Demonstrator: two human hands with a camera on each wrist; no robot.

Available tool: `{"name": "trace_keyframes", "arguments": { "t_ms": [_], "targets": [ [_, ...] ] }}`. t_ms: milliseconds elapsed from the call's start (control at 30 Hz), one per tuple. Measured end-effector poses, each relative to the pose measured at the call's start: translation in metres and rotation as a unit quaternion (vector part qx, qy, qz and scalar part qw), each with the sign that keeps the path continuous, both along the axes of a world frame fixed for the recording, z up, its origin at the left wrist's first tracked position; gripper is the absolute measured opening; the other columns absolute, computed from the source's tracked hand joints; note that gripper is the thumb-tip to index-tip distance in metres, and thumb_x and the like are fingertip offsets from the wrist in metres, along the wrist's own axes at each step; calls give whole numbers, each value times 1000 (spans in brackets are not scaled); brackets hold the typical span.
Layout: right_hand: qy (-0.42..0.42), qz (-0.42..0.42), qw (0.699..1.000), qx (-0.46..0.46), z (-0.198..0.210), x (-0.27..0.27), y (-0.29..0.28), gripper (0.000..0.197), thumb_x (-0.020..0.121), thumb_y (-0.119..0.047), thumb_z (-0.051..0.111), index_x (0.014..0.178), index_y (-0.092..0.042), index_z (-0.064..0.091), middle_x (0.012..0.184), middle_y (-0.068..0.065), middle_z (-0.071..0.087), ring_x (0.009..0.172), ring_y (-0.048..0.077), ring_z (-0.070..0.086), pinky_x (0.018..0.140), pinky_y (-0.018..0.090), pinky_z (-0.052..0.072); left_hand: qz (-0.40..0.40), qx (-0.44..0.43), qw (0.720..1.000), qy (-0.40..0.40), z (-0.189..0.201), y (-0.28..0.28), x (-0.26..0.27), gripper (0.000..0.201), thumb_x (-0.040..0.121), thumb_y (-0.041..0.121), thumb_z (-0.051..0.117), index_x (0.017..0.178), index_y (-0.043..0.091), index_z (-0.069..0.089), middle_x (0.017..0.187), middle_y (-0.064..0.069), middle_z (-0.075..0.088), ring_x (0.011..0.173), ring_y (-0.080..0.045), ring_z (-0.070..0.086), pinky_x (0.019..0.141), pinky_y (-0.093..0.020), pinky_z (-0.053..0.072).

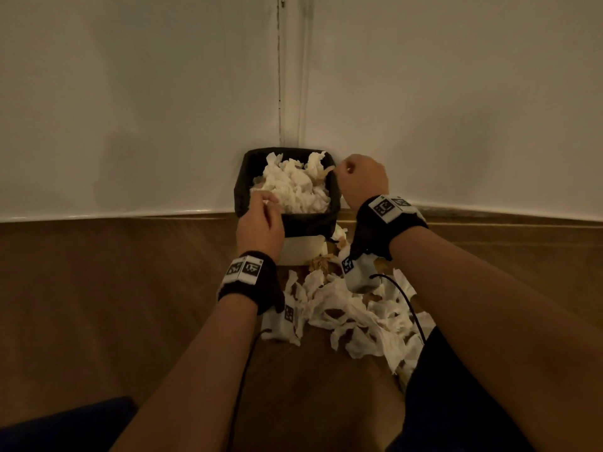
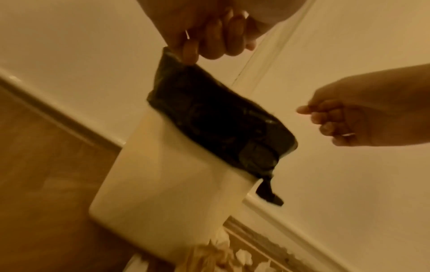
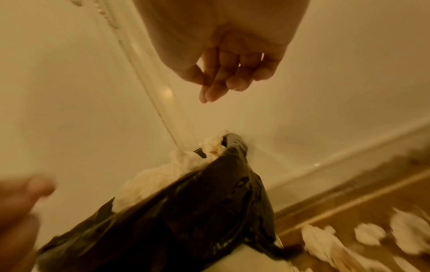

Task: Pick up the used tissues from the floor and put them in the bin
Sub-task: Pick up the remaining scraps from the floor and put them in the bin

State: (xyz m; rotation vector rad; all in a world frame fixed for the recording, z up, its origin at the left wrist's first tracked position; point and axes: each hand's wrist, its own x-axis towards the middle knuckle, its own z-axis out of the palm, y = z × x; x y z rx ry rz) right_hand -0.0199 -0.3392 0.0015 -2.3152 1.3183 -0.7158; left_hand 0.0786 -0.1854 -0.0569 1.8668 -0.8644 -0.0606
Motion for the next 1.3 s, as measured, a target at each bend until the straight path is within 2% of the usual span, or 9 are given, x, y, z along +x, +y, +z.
{"name": "trace_keyframes", "arguments": {
  "t_ms": [167, 267, 567, 633, 700, 900, 1033, 1167, 1300],
  "targets": [
    [-13, -132, 985, 108, -26, -20, -9, 26, 95, -24, 40, 94, -8, 61, 91, 8, 63, 83, 25, 55, 68, 27, 36, 81, 14, 992, 96, -45, 22, -16, 20, 94, 22, 45, 76, 31, 48, 63, 9, 50, 56, -6, 49, 48, -19, 33],
    [23, -145, 978, 147, -50, -25, -4, 25, 96, -21, 42, 104, -5, 59, 109, 14, 64, 101, 32, 60, 71, 29, 38, 48, 125, 982, 134, -76, 32, -26, 11, 92, 21, 50, 84, 23, 57, 86, -4, 60, 74, -18, 56, 60, -22, 39],
    [180, -79, 951, 240, -98, -20, 13, 19, 88, -15, 58, 71, -6, 54, 98, 15, 63, 98, 33, 61, 70, 30, 45, -54, 401, 901, 156, -117, 42, -58, 54, 84, 36, 64, 127, 14, 40, 130, -11, 33, 115, -31, 46, 93, -38, 44],
    [213, -61, 937, 272, -113, -22, 16, 17, 88, -16, 57, 101, -7, 63, 121, 16, 58, 110, 34, 57, 85, 36, 49, -45, 413, 897, 150, -121, 44, -65, 60, 84, 40, 63, 129, 13, 37, 133, -11, 29, 118, -31, 44, 96, -39, 43],
    [259, -57, 923, 279, -126, -23, 19, 40, 91, -15, 52, 131, -9, 50, 136, 16, 46, 121, 37, 48, 98, 47, 45, -46, 442, 883, 154, -125, 44, -69, 70, 81, 44, 65, 134, 12, 31, 135, -11, 26, 120, -30, 42, 98, -39, 43],
    [224, -36, 930, 288, -151, -20, 17, 38, 90, -24, 56, 125, -9, 56, 128, 14, 56, 116, 32, 53, 96, 38, 47, -94, 543, 824, 128, -138, 51, -75, 71, 82, 37, 65, 138, 18, 26, 141, -13, 18, 124, -32, 38, 94, -42, 46],
    [241, -10, 928, 283, -161, -10, 21, 40, 89, -34, 57, 126, -19, 54, 142, 11, 42, 130, 33, 39, 109, 44, 34, -106, 532, 829, 138, -141, 48, -67, 31, 95, 27, 47, 124, 15, 46, 129, -11, 40, 107, -31, 53, 81, -40, 49],
    [256, 6, 915, 314, -174, -7, 29, 50, 85, -45, 60, 130, -27, 48, 149, 13, 27, 135, 41, 24, 110, 47, 31, -84, 476, 856, 181, -147, 47, -56, 24, 98, 26, 41, 105, 10, 59, 110, -13, 62, 96, -29, 60, 75, -35, 47],
    [290, 19, 914, 282, -176, -6, 28, 40, 95, -32, 50, 126, -7, 54, 140, 18, 41, 130, 34, 38, 102, 38, 38, -66, 398, 893, 201, -152, 48, -52, 35, 98, 20, 35, 130, 25, 47, 124, -13, 57, 109, -33, 56, 82, -34, 46]
  ]
}}
